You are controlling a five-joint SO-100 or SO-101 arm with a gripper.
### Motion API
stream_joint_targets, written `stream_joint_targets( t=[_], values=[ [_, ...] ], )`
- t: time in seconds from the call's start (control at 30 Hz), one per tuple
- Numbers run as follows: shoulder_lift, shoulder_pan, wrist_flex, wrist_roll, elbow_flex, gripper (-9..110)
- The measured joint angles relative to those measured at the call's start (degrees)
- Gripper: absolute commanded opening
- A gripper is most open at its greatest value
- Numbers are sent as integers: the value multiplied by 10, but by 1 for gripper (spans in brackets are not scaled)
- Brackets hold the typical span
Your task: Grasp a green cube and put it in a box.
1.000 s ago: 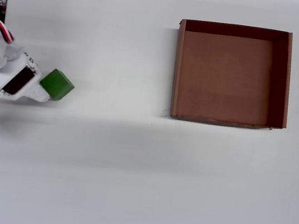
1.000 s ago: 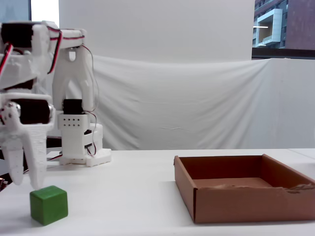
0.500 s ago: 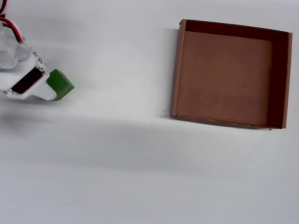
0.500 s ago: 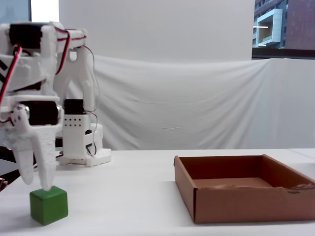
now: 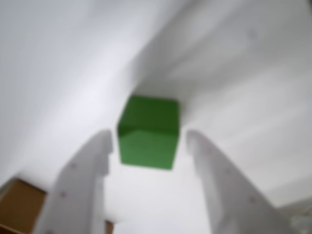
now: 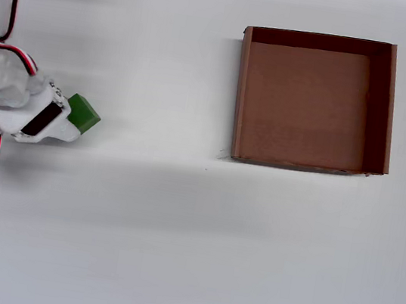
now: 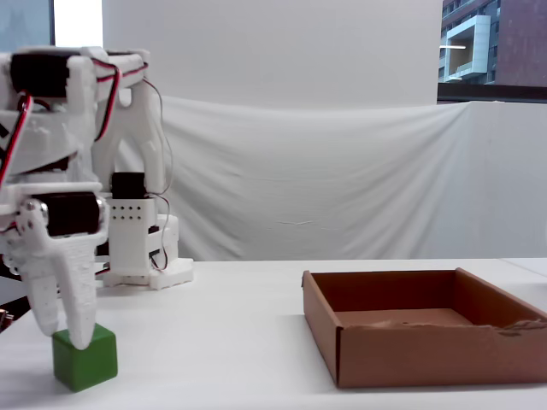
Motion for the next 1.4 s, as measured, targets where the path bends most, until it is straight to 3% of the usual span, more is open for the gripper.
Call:
stream_joint_targets(
  t=[1.4],
  values=[
    [-58,-38,5,2,-39,17]
  ],
)
